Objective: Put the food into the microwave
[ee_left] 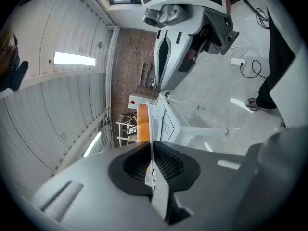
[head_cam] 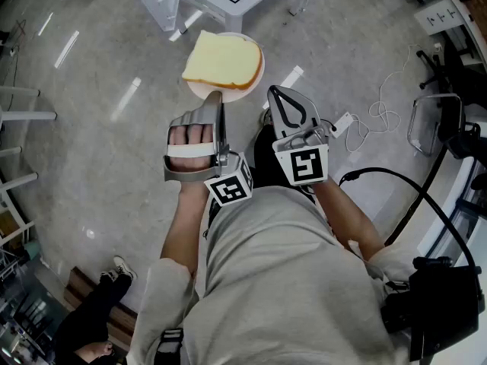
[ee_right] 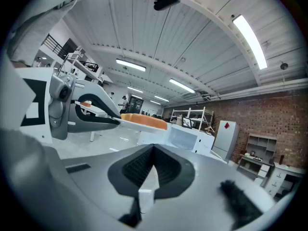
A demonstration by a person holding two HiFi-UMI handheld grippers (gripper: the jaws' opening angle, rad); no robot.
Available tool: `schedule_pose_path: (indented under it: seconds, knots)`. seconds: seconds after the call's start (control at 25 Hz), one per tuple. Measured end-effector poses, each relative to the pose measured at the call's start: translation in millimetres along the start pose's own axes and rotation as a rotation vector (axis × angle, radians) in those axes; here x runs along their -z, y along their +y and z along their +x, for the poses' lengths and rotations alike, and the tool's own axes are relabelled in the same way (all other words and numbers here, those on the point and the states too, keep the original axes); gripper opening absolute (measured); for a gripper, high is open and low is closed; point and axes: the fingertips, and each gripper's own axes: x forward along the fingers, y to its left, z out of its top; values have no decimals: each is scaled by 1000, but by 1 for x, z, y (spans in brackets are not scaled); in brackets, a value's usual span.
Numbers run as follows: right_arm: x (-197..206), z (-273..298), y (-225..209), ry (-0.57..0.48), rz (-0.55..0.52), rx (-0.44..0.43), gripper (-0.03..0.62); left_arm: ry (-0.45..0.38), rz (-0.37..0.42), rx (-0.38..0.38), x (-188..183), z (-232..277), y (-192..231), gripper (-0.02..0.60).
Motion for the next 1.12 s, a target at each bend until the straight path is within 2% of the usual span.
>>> schedule_pose_path:
  seconds: [0.48,0.88,1.12]
  knots:
    - [5,15,-30,-8,33,11,11,-14,4,19,-17,31,5,32]
    - [24,58,-82,6,26,-10,11,9,23,43,-35,101,10,32]
    - [30,88,-118,-22,31,-1,11,30,41,40,-42,144,20,32]
